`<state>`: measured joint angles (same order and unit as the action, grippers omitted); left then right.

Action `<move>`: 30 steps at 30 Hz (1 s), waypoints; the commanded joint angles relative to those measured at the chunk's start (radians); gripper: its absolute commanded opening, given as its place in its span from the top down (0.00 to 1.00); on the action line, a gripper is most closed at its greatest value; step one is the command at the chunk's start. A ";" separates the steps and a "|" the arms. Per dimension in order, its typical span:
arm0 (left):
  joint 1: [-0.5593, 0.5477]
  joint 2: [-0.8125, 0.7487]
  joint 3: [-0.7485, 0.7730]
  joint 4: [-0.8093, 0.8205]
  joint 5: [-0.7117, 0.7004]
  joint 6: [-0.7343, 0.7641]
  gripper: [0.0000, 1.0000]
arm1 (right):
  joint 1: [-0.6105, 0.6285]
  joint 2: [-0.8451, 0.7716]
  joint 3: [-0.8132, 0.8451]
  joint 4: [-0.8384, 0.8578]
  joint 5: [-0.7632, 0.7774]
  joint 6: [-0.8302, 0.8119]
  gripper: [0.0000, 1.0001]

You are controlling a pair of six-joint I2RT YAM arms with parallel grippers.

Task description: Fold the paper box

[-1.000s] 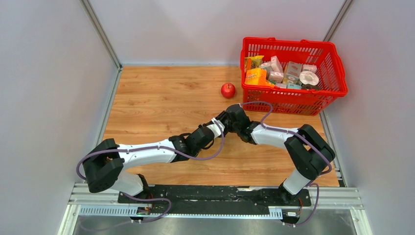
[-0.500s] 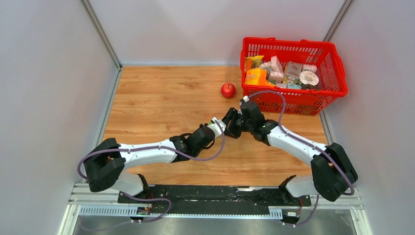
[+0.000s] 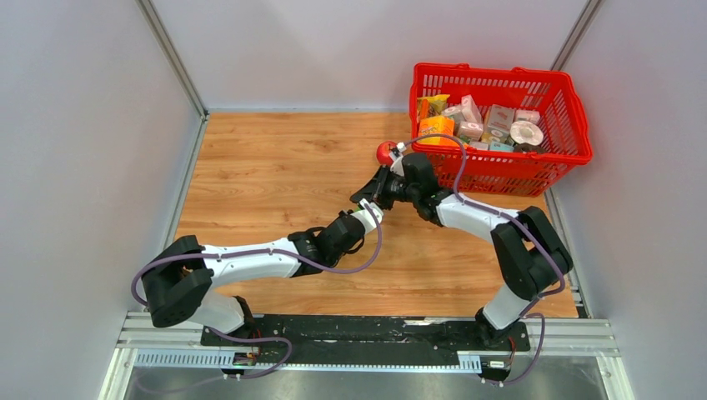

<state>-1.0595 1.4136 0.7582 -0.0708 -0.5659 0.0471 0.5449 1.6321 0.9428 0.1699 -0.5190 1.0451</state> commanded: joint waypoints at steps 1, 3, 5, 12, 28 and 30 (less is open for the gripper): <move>0.004 -0.010 -0.022 -0.027 0.029 -0.036 0.76 | 0.006 0.069 0.008 0.123 -0.049 0.066 0.87; 0.006 -0.007 -0.020 -0.027 0.034 -0.039 0.76 | 0.009 0.094 -0.019 0.157 -0.041 0.061 0.88; 0.004 -0.008 -0.020 -0.023 0.041 -0.042 0.75 | 0.010 0.110 -0.074 0.212 -0.029 0.069 0.88; 0.004 -0.015 -0.016 -0.021 0.063 -0.062 0.73 | 0.026 0.173 -0.159 0.269 0.020 0.036 0.90; 0.291 -0.257 0.018 -0.123 0.584 -0.340 0.52 | 0.027 0.175 -0.202 0.301 0.053 0.000 0.91; 0.350 -0.263 0.007 -0.112 0.674 -0.374 0.50 | 0.026 0.178 -0.208 0.307 0.054 0.000 0.91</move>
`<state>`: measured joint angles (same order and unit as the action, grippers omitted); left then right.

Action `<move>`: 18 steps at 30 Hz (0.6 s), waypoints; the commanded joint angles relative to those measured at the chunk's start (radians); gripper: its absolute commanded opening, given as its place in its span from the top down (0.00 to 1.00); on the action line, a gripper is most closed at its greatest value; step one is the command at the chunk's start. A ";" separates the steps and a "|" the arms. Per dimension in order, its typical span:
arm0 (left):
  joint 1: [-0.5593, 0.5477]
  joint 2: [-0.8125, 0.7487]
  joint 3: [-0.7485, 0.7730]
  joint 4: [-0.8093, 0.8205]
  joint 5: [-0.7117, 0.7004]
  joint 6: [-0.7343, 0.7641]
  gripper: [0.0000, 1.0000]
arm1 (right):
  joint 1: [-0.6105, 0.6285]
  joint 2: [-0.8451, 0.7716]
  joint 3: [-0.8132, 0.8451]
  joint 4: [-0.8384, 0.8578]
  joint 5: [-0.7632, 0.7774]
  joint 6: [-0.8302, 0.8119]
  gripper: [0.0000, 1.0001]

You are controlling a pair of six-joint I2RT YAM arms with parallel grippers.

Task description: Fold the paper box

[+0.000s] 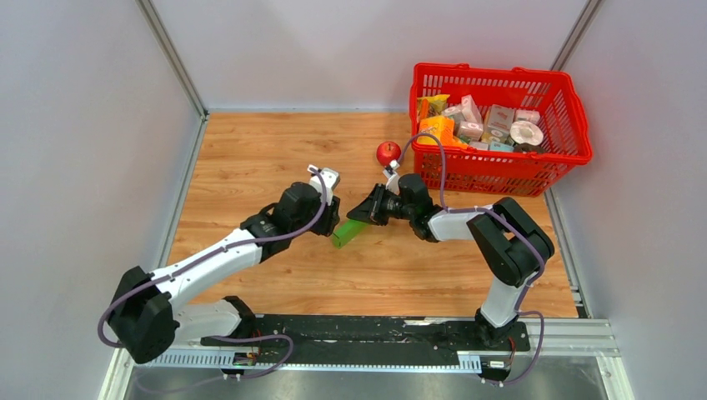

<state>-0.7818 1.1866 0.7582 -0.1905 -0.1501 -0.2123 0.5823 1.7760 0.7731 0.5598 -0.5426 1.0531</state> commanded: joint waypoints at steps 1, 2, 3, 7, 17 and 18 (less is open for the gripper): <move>0.090 -0.033 0.006 0.011 0.279 -0.122 0.50 | -0.012 0.036 -0.040 -0.078 0.078 -0.008 0.91; 0.102 -0.019 0.003 0.013 0.294 -0.127 0.50 | -0.012 0.039 -0.040 -0.077 0.079 -0.008 0.91; 0.119 -0.013 0.001 0.025 0.325 -0.134 0.50 | -0.012 0.045 -0.040 -0.077 0.076 -0.008 0.91; 0.148 0.016 -0.040 0.088 0.385 -0.160 0.50 | -0.012 0.054 -0.038 -0.060 0.063 -0.002 0.91; 0.162 0.090 -0.125 0.137 0.376 -0.176 0.60 | -0.013 0.039 -0.026 -0.081 0.061 -0.015 0.91; 0.164 0.094 -0.138 0.134 0.354 -0.171 0.62 | -0.013 0.037 -0.026 -0.083 0.061 -0.015 0.91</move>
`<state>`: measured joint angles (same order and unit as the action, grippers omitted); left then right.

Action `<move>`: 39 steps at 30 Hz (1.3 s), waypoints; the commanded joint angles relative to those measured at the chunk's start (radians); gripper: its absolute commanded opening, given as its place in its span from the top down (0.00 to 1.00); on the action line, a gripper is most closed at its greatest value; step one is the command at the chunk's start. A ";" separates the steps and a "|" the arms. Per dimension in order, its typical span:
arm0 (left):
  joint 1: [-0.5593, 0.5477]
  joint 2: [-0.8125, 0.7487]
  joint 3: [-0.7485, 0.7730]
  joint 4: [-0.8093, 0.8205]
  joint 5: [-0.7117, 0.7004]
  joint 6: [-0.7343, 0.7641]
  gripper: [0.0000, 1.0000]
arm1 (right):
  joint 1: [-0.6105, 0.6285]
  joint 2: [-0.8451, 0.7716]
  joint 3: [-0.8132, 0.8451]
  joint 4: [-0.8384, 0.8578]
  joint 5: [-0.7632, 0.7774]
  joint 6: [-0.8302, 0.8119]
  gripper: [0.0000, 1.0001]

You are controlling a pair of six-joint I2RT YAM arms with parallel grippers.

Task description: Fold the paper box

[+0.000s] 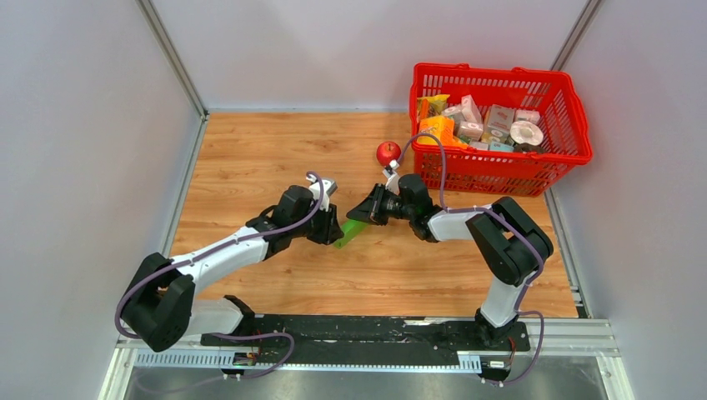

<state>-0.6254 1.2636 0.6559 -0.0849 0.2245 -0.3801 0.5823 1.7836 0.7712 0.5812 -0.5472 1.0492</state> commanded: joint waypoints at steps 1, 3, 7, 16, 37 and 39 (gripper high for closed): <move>0.007 0.025 -0.041 0.025 -0.031 0.000 0.64 | -0.013 0.030 -0.024 -0.104 0.066 -0.012 0.91; 0.009 0.046 -0.044 0.014 -0.054 0.009 0.71 | -0.015 0.028 -0.024 -0.104 0.067 -0.012 0.91; 0.009 0.069 -0.048 0.019 -0.083 0.018 0.82 | -0.013 0.019 -0.020 -0.124 0.069 -0.035 0.91; 0.009 0.068 -0.058 0.002 -0.076 0.037 0.82 | -0.024 -0.188 0.077 -0.421 0.139 -0.227 0.72; 0.007 0.006 -0.052 -0.044 -0.044 0.050 0.79 | -0.033 -0.151 -0.056 -0.428 0.289 -0.279 0.83; 0.007 0.008 -0.056 -0.041 -0.028 0.047 0.81 | -0.032 -0.150 -0.085 -0.425 0.302 -0.281 0.84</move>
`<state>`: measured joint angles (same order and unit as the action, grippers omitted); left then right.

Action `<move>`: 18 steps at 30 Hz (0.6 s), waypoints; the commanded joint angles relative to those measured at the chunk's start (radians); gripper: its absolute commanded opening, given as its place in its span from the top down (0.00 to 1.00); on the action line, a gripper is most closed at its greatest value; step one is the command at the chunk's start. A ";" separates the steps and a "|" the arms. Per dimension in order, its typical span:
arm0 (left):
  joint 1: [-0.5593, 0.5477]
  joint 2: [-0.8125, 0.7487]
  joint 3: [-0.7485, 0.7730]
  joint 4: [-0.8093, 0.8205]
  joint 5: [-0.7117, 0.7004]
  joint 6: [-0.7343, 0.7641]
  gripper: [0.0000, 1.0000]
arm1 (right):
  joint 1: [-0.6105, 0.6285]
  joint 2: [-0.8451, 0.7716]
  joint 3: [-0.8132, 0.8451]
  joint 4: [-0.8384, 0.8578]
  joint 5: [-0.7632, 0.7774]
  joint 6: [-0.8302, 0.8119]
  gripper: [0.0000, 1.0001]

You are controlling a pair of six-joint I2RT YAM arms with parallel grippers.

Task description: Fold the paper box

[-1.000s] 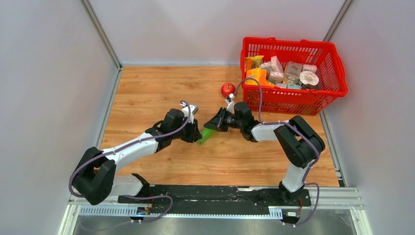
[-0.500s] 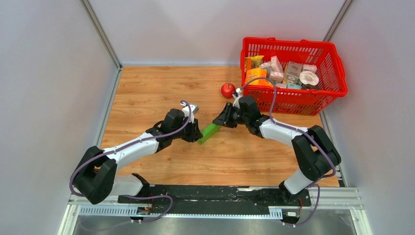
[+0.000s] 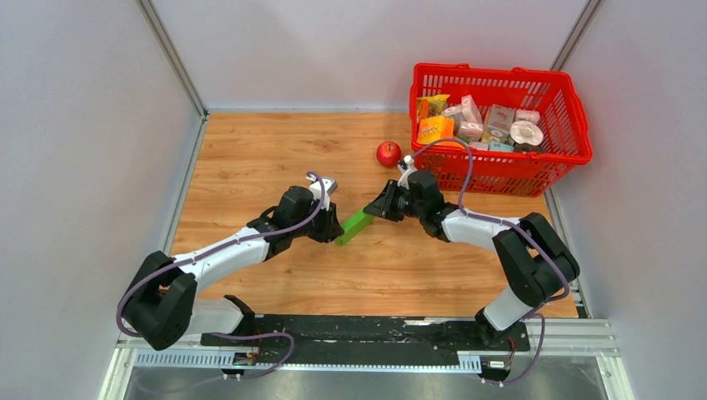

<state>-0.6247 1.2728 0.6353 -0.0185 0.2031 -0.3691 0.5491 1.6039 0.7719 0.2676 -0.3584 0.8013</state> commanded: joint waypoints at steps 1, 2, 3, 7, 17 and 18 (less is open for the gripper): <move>0.005 -0.004 -0.039 -0.109 -0.002 0.036 0.81 | 0.002 0.024 -0.091 -0.114 0.122 -0.042 0.84; 0.005 -0.007 -0.039 -0.110 0.010 0.035 0.82 | 0.002 0.018 -0.092 -0.122 0.125 -0.047 0.84; 0.005 -0.021 -0.040 -0.112 0.015 0.033 0.82 | 0.002 0.008 -0.091 -0.146 0.130 -0.051 0.84; -0.033 -0.067 -0.028 -0.126 0.048 0.013 0.78 | 0.002 -0.086 -0.077 -0.240 0.145 -0.063 0.82; -0.046 -0.242 0.046 -0.213 0.056 -0.027 0.47 | 0.002 -0.259 -0.037 -0.519 0.144 -0.099 0.59; -0.044 -0.228 0.058 -0.240 0.045 -0.013 0.46 | 0.002 -0.265 -0.039 -0.519 0.131 -0.099 0.55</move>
<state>-0.6678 1.0607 0.6262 -0.1814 0.2626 -0.3923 0.5526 1.3933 0.7261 -0.1429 -0.2363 0.7361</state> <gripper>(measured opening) 0.523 0.400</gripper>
